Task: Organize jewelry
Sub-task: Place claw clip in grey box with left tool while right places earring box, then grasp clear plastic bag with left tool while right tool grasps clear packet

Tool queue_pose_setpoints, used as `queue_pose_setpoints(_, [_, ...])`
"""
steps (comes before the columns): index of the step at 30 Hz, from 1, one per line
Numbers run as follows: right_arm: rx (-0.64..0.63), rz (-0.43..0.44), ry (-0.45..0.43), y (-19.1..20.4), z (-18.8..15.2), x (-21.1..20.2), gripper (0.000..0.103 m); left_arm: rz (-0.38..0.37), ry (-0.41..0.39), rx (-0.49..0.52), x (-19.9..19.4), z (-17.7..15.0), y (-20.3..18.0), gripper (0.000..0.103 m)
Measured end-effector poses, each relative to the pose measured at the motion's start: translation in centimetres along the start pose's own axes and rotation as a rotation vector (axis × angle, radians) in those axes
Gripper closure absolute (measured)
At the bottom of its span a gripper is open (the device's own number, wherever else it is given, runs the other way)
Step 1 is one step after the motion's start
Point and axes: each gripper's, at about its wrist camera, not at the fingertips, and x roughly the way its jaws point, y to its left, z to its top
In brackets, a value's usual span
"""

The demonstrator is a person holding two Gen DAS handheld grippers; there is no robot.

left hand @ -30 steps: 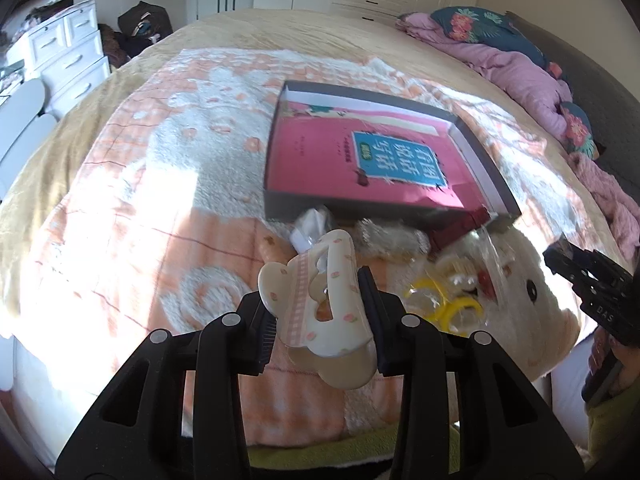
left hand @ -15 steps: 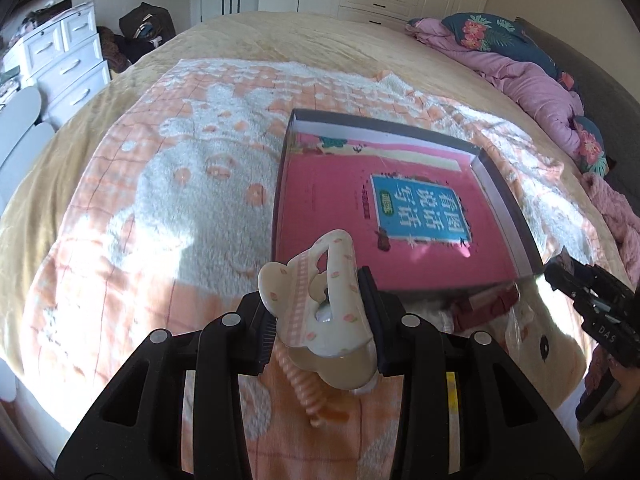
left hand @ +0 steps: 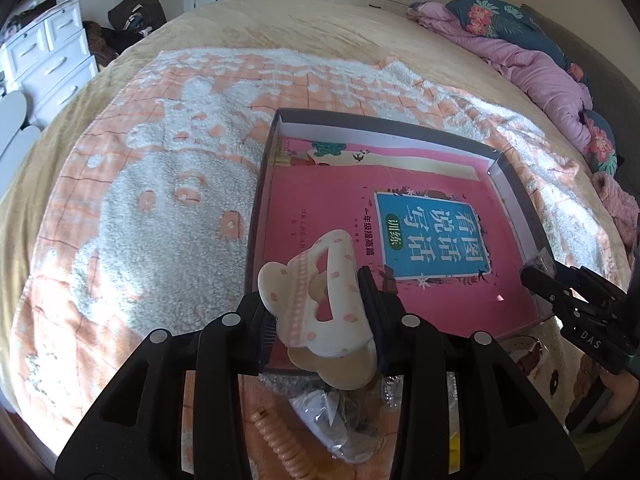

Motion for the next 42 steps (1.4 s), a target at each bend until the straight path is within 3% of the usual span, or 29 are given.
queue_pose_setpoints(3, [0.01,0.001,0.002,-0.3,-0.1,0.0,0.06,0.002,0.008,0.002,0.5,0.1,0.0,0.074])
queue_pose_setpoints(8, [0.016,0.004,-0.031,-0.5,-0.2,-1.1,0.046,0.004,0.016,-0.004,1.2,0.4,0.2,0.074])
queue_pose_setpoints(17, [0.002,0.022,-0.073,-0.1,-0.8,-4.5,0.038,-0.006,0.029,0.0,1.9,0.3,-0.1,0.074])
queue_pose_setpoints(19, [-0.004,0.025,-0.076,0.1,-1.1,-5.2,0.036,-0.01,0.028,0.005,1.9,0.3,-0.3,0.069])
queue_pose_setpoints(21, [-0.009,0.03,-0.077,0.3,-1.3,-5.7,0.036,-0.004,0.02,0.011,1.8,0.3,-0.4,0.057])
queue_pose_setpoints(25, [-0.027,0.037,-0.086,0.9,-1.8,-6.7,0.034,-0.001,0.001,0.014,1.1,0.3,-0.4,0.053])
queue_pose_setpoints(35, [-0.046,0.05,-0.099,1.7,-3.0,-8.6,0.029,0.004,-0.066,-0.011,-2.4,0.0,0.2,0.02])
queue_pose_setpoints(42, [-0.055,0.06,-0.109,2.4,-3.9,-9.4,0.027,-0.002,-0.104,-0.041,-4.9,-0.9,1.1,0.015])
